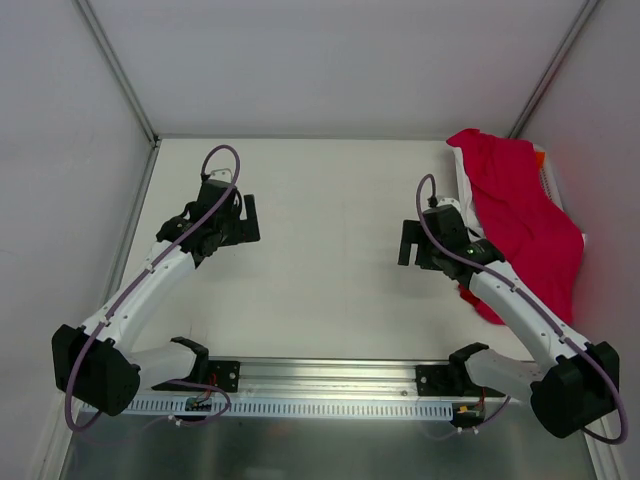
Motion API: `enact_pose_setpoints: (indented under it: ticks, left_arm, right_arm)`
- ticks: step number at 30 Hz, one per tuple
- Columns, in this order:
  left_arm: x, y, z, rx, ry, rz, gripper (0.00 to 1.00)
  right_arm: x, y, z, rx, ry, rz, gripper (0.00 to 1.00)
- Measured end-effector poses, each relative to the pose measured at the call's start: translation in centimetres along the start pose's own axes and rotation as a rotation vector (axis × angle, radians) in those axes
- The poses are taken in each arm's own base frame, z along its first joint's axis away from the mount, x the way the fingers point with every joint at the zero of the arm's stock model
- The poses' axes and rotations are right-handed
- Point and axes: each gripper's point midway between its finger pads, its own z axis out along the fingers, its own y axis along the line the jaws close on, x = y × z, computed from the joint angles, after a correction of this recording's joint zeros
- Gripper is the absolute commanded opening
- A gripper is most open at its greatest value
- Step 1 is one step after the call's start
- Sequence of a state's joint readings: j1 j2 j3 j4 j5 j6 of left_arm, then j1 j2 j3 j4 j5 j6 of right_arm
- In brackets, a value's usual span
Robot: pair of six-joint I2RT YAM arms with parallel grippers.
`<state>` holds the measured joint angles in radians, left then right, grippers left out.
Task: Fold and stack the t-shirts
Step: Grab crumpled tshirt from bin with the right arm
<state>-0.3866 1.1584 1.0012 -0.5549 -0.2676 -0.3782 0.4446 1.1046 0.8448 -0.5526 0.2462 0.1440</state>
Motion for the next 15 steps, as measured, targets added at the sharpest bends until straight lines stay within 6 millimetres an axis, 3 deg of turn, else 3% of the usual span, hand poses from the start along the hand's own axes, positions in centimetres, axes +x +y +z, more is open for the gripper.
enact_pose_setpoints:
  ticks: [5,8,15]
  left_arm:
    - [-0.1,-0.5,-0.2,0.025,0.003,-0.002,0.96]
    - [-1.4,-1.1,-0.9,0.051,-0.026,-0.010,0.96]
    - [-3.6,-1.2,-2.8,0.077,-0.120,-0.030,0.95]
  right_arm:
    - [-0.1,0.0,0.0,0.005,-0.005,-0.006,0.99]
    - [0.2,0.5,0.3,0.016,0.007,-0.036,0.99]
    - [-2.8,5.0,-2.0,-0.184,-0.187,-0.035,0.99]
